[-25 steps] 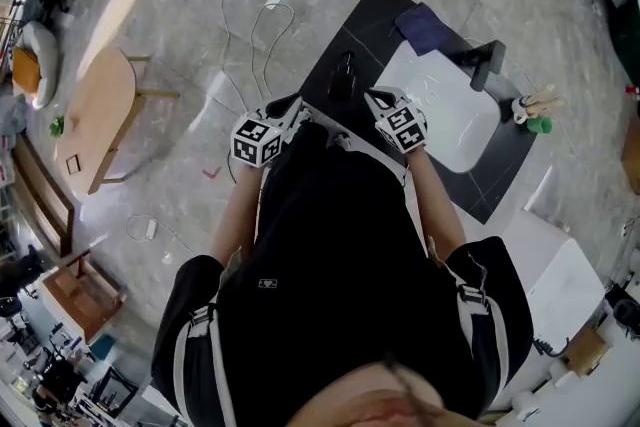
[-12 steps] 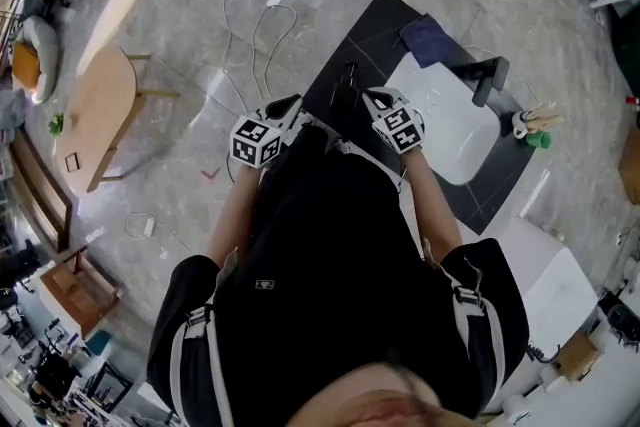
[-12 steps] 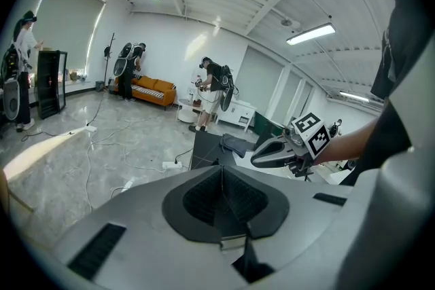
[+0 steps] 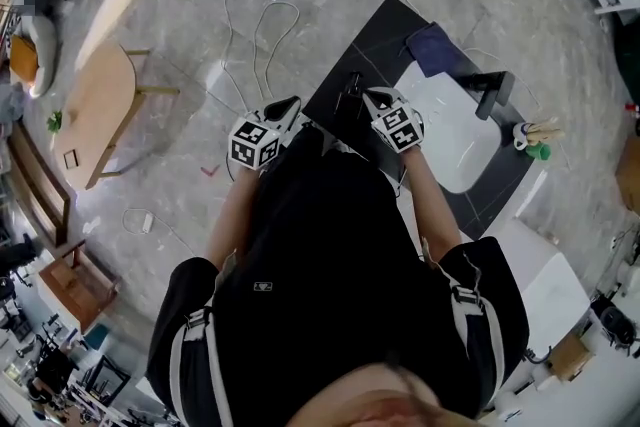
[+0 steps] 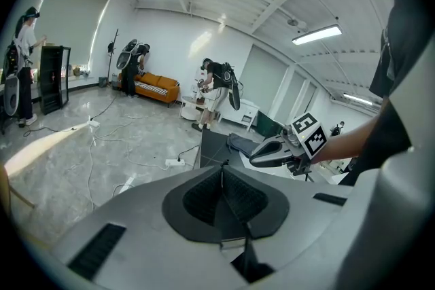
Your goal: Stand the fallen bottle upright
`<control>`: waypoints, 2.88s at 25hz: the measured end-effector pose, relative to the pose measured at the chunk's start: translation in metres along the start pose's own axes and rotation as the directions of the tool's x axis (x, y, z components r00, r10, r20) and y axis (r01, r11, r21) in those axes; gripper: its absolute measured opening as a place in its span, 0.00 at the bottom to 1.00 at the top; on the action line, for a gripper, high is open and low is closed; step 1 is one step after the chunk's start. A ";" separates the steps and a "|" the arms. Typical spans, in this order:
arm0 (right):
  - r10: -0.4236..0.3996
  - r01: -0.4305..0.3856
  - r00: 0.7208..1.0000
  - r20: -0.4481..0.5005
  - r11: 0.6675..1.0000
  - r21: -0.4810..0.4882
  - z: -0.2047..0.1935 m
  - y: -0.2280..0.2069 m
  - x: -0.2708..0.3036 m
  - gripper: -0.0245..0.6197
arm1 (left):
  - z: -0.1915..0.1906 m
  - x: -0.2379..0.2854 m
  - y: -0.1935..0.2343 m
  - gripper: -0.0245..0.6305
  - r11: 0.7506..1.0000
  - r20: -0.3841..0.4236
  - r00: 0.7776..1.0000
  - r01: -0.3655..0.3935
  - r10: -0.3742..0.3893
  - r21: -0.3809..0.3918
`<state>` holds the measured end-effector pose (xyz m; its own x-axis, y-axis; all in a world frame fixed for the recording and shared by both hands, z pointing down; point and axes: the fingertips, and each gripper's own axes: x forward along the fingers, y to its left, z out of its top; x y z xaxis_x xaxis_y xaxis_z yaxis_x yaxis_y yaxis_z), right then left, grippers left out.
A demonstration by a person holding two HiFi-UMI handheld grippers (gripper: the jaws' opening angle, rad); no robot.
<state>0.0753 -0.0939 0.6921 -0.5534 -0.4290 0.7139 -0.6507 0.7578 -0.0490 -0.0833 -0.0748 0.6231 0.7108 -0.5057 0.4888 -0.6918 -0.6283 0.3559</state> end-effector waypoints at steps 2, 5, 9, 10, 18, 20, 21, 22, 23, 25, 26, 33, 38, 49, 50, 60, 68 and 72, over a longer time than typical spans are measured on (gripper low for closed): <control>-0.007 0.007 1.000 -0.009 1.000 -0.010 0.001 -0.003 0.004 0.13 | 0.002 0.001 0.004 0.07 1.000 0.001 1.000 -0.001 0.001 -0.005; -0.007 0.006 0.999 -0.036 1.000 -0.023 0.003 -0.006 0.010 0.13 | 0.004 0.003 0.010 0.07 1.000 0.002 1.000 0.001 -0.001 -0.011; 0.015 -0.016 0.999 -0.041 0.999 -0.030 0.010 -0.008 0.017 0.16 | 0.007 0.004 0.019 0.07 1.000 -0.002 1.000 0.003 -0.003 -0.014; 0.014 -0.015 0.999 -0.044 0.999 -0.030 0.011 -0.009 0.019 0.18 | 0.007 0.005 0.021 0.07 1.000 -0.005 1.000 0.004 -0.004 -0.016; -0.027 0.024 0.996 -0.085 0.999 -0.035 0.001 -0.021 0.035 0.23 | 0.014 0.020 0.023 0.07 0.999 -0.030 0.998 0.050 -0.049 0.001; -0.034 0.029 0.995 -0.095 0.998 -0.055 0.001 -0.023 0.038 0.24 | 0.016 0.023 0.023 0.07 0.998 -0.036 0.998 0.061 -0.060 0.008; -0.037 0.030 0.994 -0.100 0.997 -0.066 0.001 -0.025 0.039 0.24 | 0.017 0.025 0.022 0.07 0.998 -0.039 0.997 0.065 -0.065 0.012; -0.037 0.029 0.994 -0.105 0.997 -0.077 0.002 -0.026 0.040 0.24 | 0.019 0.026 0.022 0.07 0.997 -0.041 0.997 0.070 -0.069 0.014; -0.038 0.028 0.993 -0.110 0.996 -0.089 0.002 -0.027 0.043 0.24 | 0.020 0.027 0.022 0.07 0.997 -0.042 0.996 0.074 -0.073 0.017; -0.037 0.023 0.992 -0.122 0.994 -0.111 0.003 -0.029 0.048 0.24 | 0.021 0.028 0.022 0.07 0.997 -0.045 0.996 0.080 -0.079 0.019; -0.035 0.019 0.991 -0.130 0.993 -0.119 0.002 -0.030 0.051 0.24 | 0.021 0.027 0.022 0.07 0.997 -0.046 0.996 0.081 -0.080 0.019; -0.007 -0.017 0.986 -0.167 0.990 -0.138 -0.005 -0.032 0.066 0.26 | 0.017 0.020 0.031 0.07 0.999 -0.054 0.997 0.049 -0.049 0.007; -0.009 -0.011 0.988 -0.153 0.992 -0.126 -0.006 -0.036 0.074 0.21 | 0.011 0.005 0.040 0.07 1.000 -0.056 0.998 0.013 -0.014 -0.008; 0.003 -0.040 0.988 -0.157 0.972 -0.233 -0.001 -0.029 0.082 0.20 | 0.003 -0.009 0.042 0.07 1.000 -0.060 0.998 -0.010 0.010 -0.009; -0.002 -0.041 0.986 -0.165 0.967 -0.253 0.000 -0.027 0.081 0.20 | 0.002 -0.010 0.042 0.07 1.000 -0.060 0.998 -0.009 0.009 -0.008; -0.074 0.028 0.988 -0.135 0.949 -0.314 0.009 -0.024 0.054 0.20 | 0.002 -0.011 0.029 0.07 1.000 -0.043 0.999 0.021 -0.021 0.007; -0.135 0.096 0.987 -0.089 0.931 -0.352 0.022 -0.024 0.027 0.21 | -0.001 -0.009 0.008 0.07 0.999 -0.042 0.998 0.046 -0.045 0.027; -0.141 0.101 0.987 -0.076 0.916 -0.389 0.027 -0.014 0.019 0.21 | -0.005 -0.013 0.001 0.07 0.999 -0.033 0.999 0.044 -0.043 0.025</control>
<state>0.0599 -0.1264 0.6875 -0.4153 -0.4928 0.7646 -0.4489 0.8421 0.2989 -0.0935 -0.0657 0.6212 0.7353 -0.4582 0.4994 -0.6566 -0.6643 0.3572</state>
